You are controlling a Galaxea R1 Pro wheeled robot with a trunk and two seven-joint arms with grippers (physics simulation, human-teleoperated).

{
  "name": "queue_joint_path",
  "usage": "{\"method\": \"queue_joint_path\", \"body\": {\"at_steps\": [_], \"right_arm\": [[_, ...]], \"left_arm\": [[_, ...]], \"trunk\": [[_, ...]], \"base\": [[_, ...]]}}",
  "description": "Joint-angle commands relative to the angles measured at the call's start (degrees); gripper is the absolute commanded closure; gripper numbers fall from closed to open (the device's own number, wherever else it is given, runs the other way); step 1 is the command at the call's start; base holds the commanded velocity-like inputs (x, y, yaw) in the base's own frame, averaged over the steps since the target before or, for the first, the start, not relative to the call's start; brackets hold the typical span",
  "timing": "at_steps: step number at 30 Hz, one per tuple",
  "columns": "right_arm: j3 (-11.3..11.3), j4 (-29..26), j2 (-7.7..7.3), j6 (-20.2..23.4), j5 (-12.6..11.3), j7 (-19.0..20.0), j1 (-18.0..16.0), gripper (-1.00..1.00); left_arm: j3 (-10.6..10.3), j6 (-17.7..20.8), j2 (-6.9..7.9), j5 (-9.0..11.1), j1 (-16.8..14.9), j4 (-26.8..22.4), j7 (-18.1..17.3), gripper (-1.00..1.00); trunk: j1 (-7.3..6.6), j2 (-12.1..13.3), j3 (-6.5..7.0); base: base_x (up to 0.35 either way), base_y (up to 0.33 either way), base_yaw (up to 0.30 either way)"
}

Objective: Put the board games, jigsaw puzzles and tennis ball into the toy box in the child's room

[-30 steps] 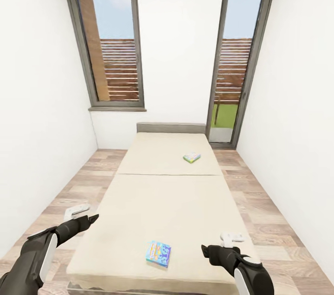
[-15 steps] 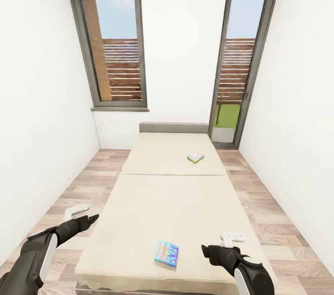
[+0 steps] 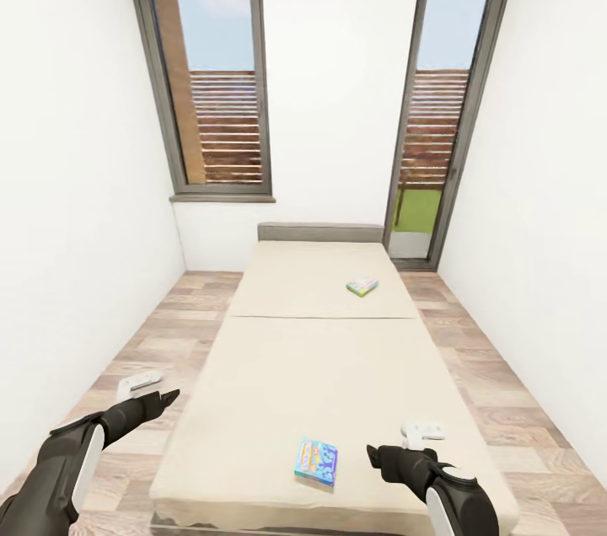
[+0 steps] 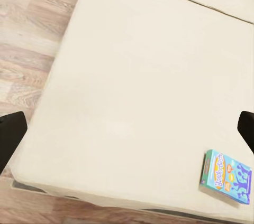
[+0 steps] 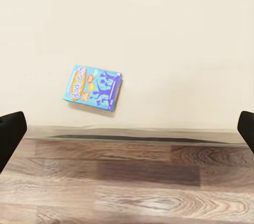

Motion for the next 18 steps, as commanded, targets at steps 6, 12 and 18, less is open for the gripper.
{"method": "queue_joint_path", "body": {"at_steps": [6, 12, 18], "right_arm": [[-0.04, 0.02, 0.01, 0.24, -0.52, -0.27, -0.05, -1.0], [-0.04, 0.06, 0.01, 0.24, -0.55, -0.3, -0.05, -1.0], [-0.04, 0.06, 0.01, 0.16, -0.55, -0.29, -0.08, -1.0]], "left_arm": [[0.13, 0.38, -0.01, 0.08, -0.08, -0.04, -0.26, -1.0], [0.11, 0.38, -0.01, 0.05, -0.08, -0.04, -0.26, -1.0], [0.12, 0.38, -0.01, 0.05, -0.09, -0.04, -0.26, -1.0]], "trunk": [[0.04, -0.14, -0.14], [0.04, -0.14, -0.14], [0.04, -0.14, -0.14]], "base": [[0.0, 0.194, 0.0], [0.0, 0.112, 0.0], [0.037, 0.196, 0.0]]}}
